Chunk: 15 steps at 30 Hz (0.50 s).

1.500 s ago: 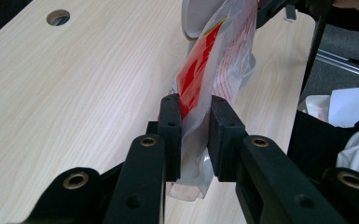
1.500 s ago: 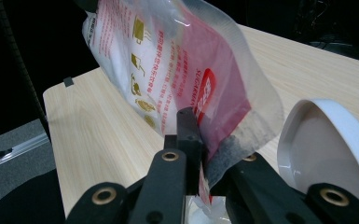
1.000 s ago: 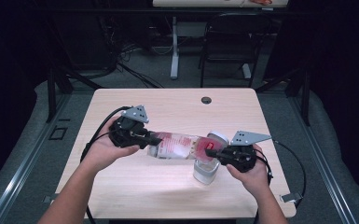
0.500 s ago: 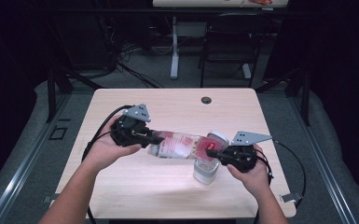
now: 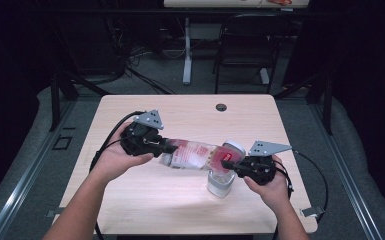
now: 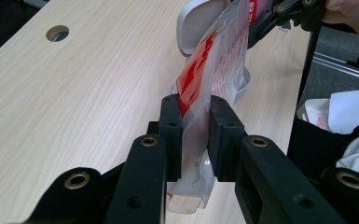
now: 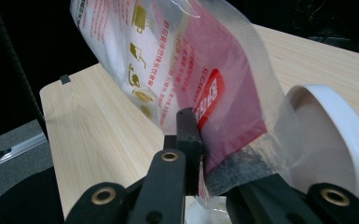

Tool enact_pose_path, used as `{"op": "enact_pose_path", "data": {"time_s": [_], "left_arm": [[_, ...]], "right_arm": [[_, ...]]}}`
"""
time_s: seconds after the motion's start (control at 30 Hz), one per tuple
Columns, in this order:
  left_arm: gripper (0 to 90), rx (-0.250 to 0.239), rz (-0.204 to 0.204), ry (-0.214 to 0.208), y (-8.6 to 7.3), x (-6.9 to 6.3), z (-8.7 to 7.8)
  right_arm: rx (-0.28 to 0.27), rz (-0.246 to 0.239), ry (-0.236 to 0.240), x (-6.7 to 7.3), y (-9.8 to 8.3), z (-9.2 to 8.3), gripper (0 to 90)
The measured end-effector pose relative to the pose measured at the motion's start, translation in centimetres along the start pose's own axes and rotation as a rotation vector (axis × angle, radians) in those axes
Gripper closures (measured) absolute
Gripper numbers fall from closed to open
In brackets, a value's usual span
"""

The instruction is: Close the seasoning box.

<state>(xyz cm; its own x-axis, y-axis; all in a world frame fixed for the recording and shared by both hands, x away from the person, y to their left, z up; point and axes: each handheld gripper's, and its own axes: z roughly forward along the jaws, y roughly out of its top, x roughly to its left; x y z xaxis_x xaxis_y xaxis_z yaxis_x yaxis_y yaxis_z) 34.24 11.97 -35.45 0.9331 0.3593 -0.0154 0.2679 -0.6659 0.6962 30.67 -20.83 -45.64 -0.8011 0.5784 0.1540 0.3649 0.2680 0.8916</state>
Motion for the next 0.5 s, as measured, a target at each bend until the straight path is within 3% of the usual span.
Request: {"op": "enact_pose_path", "data": {"time_s": [0.5], "left_arm": [[78.2, -0.009, 0.007, -0.008, 0.63, -0.26, 0.22]], "right_arm": [[0.002, 0.011, -0.009, -0.33, -0.33, -0.09, 86.1]]}}
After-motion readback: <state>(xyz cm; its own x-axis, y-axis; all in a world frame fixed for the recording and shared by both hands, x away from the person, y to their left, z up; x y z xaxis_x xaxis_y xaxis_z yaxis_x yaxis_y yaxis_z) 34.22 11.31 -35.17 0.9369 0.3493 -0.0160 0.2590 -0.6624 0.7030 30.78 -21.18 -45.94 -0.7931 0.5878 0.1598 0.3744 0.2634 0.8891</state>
